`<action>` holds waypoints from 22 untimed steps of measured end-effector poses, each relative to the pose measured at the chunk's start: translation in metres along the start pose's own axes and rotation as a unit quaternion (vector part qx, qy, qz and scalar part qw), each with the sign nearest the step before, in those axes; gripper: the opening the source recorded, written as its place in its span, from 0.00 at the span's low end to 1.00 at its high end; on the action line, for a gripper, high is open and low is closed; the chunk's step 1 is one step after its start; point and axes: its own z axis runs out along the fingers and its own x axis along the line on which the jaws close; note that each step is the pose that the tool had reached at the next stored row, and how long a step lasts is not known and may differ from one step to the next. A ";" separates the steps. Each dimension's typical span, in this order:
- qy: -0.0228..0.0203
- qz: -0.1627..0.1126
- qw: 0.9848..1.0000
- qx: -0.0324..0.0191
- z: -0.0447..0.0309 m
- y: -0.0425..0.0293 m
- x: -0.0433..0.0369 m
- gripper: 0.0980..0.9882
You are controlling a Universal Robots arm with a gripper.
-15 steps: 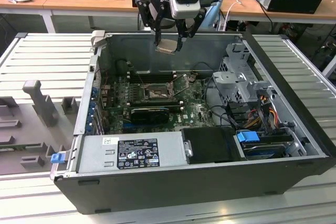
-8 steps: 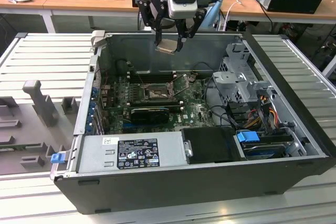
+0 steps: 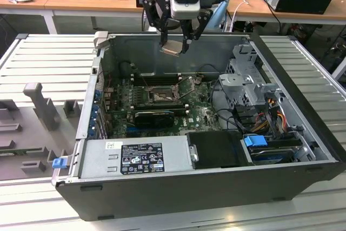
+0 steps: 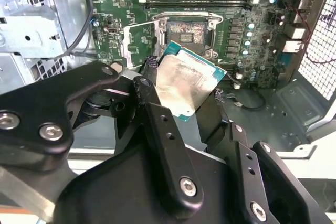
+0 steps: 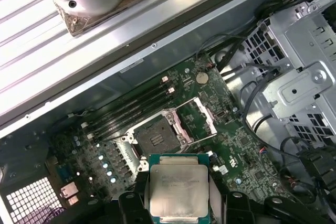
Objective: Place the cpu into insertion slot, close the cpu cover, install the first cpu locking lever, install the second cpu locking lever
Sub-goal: 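Place the cpu into insertion slot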
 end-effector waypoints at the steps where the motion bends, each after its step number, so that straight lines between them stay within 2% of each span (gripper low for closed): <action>1: 0.000 0.004 1.000 0.000 0.0000 0.0000 0.0000 0.50; 3: -0.001 0.011 1.000 0.000 0.0000 0.0000 0.0000 0.50; 4: -0.004 0.039 0.999 -0.001 0.0000 0.0000 0.0000 0.50; 5: -0.004 0.046 0.999 -0.001 0.0000 0.0000 0.0000 0.50; 12: -0.006 0.070 0.998 -0.001 0.0000 0.0000 0.0000 0.50; 21: -0.009 0.103 0.995 -0.002 0.0001 0.0000 0.0000 0.50; 22: -0.010 0.110 0.994 -0.002 0.0001 0.0000 0.0000 0.50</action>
